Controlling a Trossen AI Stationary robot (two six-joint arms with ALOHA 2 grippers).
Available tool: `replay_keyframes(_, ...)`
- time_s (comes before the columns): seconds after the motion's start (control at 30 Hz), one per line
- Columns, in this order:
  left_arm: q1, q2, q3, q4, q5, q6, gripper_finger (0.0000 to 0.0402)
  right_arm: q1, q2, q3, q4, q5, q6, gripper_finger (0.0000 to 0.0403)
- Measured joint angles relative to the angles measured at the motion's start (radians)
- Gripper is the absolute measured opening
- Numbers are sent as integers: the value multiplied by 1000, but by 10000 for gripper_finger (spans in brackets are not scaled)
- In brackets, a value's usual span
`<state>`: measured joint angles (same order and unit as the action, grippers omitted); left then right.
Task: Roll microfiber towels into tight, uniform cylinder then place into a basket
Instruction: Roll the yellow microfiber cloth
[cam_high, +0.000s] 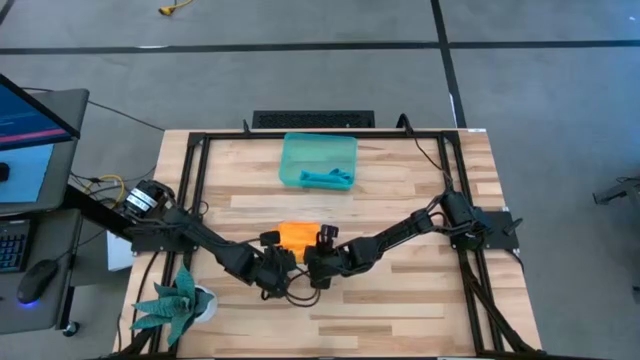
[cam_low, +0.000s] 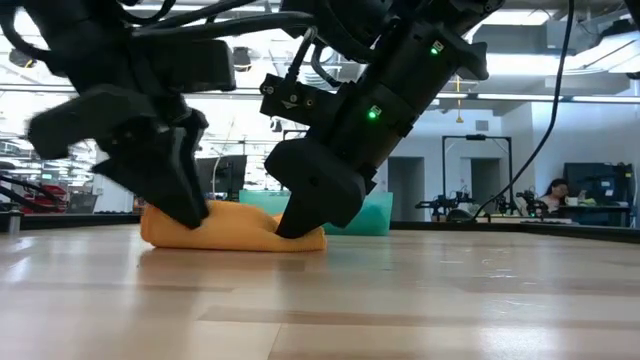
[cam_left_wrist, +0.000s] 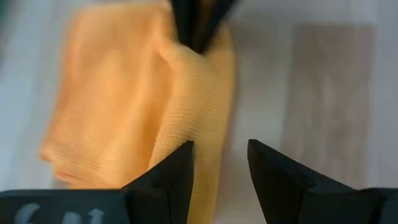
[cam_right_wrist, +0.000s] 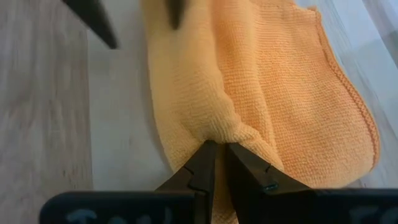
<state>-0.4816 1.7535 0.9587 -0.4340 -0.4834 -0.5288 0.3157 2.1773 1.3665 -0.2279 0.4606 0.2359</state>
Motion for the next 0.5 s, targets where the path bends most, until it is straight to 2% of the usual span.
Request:
replay_keyframes(0.17,0,0,1,3,-74,-23,144,-1,0,1,0,-14,0,65)
replay_keyframes(0.5,13,11,1,-13,-74,-163,144,0,0,1,1,-19,0,65)
